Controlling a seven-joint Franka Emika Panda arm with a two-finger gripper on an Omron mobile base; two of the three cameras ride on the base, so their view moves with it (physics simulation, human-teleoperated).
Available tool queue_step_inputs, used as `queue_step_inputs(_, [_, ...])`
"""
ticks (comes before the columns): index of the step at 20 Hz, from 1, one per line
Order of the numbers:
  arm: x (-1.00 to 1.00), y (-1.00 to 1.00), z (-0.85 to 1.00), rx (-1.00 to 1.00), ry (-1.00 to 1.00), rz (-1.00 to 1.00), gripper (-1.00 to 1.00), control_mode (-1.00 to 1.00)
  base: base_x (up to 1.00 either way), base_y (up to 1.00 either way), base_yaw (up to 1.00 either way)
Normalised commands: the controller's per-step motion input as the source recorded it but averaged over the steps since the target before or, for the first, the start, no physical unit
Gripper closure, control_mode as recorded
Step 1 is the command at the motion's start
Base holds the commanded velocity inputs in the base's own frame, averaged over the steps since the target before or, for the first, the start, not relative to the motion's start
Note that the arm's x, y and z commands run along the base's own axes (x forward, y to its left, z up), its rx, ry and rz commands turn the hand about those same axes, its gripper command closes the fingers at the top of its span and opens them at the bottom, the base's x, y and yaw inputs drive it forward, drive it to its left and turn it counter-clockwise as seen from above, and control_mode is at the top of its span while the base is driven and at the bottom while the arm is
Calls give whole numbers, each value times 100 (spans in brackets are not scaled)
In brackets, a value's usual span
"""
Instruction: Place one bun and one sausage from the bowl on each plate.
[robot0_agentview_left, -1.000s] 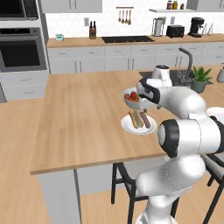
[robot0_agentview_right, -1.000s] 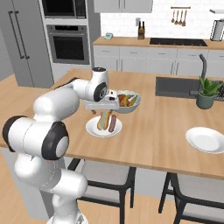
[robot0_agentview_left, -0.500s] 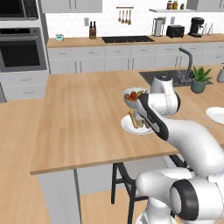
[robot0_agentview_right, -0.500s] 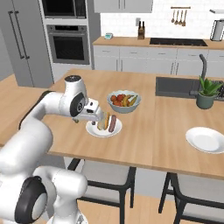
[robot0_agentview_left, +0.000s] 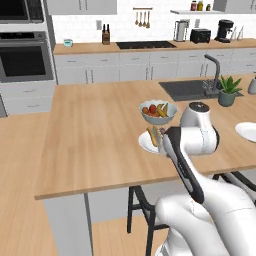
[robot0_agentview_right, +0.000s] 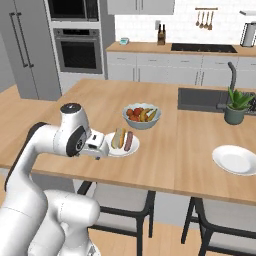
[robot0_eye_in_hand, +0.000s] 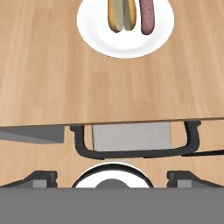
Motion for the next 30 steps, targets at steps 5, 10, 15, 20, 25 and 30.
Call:
queue_step_inputs(5, [-3,2,0,0,1,1,-100,100,-2,0,0])
queue_step_inputs(10, [0,0,0,0,0,0,-100,100,-35,-53,-1])
queue_step_inputs(15, [0,0,0,0,0,0,-100,100,-29,-100,-2])
queue_step_inputs(20, [0,0,0,0,0,0,-100,100,1,-100,0])
queue_step_inputs(25, [0,0,0,0,0,0,-100,100,1,-100,0])
queue_step_inputs(30, [0,0,0,0,0,0,-100,100,5,-100,0])
